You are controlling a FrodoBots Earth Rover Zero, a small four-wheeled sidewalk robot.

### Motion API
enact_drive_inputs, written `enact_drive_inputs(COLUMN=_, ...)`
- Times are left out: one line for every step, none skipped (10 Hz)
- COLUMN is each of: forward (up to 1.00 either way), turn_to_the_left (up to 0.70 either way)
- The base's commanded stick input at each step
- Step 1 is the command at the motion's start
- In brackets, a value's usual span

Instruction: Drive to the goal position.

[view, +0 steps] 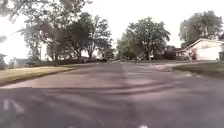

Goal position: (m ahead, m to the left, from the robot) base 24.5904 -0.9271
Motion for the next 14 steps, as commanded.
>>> enact_drive_inputs(forward=1.00, turn_to_the_left=0.00)
enact_drive_inputs(forward=1.00, turn_to_the_left=0.00)
enact_drive_inputs(forward=1.00, turn_to_the_left=0.00)
enact_drive_inputs(forward=1.00, turn_to_the_left=0.00)
enact_drive_inputs(forward=1.00, turn_to_the_left=0.00)
enact_drive_inputs(forward=1.00, turn_to_the_left=0.00)
enact_drive_inputs(forward=1.00, turn_to_the_left=0.00)
enact_drive_inputs(forward=1.00, turn_to_the_left=0.00)
enact_drive_inputs(forward=1.00, turn_to_the_left=0.00)
enact_drive_inputs(forward=1.00, turn_to_the_left=0.00)
enact_drive_inputs(forward=1.00, turn_to_the_left=0.00)
enact_drive_inputs(forward=1.00, turn_to_the_left=-0.25)
enact_drive_inputs(forward=1.00, turn_to_the_left=-0.30)
enact_drive_inputs(forward=1.00, turn_to_the_left=-0.34)
